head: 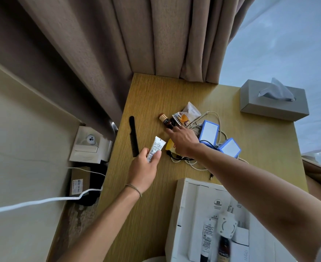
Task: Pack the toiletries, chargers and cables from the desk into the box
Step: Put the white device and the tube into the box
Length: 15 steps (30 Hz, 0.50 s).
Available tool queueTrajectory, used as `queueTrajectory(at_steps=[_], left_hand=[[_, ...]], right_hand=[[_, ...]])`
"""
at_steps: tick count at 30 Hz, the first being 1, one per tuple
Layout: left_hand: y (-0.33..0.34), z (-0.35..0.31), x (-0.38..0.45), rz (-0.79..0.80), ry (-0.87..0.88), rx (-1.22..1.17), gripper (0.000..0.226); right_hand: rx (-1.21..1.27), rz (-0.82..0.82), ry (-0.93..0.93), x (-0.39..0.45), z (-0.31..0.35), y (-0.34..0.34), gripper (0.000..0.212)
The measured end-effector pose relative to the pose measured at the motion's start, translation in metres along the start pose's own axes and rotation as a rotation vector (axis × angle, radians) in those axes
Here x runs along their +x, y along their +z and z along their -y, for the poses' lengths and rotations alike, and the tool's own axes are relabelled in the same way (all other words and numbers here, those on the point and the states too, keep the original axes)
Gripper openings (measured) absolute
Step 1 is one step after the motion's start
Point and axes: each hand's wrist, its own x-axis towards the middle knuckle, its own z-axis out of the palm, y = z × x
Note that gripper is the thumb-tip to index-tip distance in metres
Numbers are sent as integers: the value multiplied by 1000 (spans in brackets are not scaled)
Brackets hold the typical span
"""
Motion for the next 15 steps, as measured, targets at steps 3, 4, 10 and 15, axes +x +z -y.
queueTrajectory(at_steps=[3,4,10,15], left_hand=[[-1,-6,-4,10,-23,-75,33],[-1,-9,-6,8,-27,-89,32],[-1,-24,-20,15,-15,-133,22],[3,-36,-37,45,26,-156,17]], right_hand=[[150,-3,117,-1,-2,-4,47],[203,0,156,-2,-4,-6,30],[601,-125,309,-20,-12,-28,28],[872,-256,310,-60,-22,-59,38]])
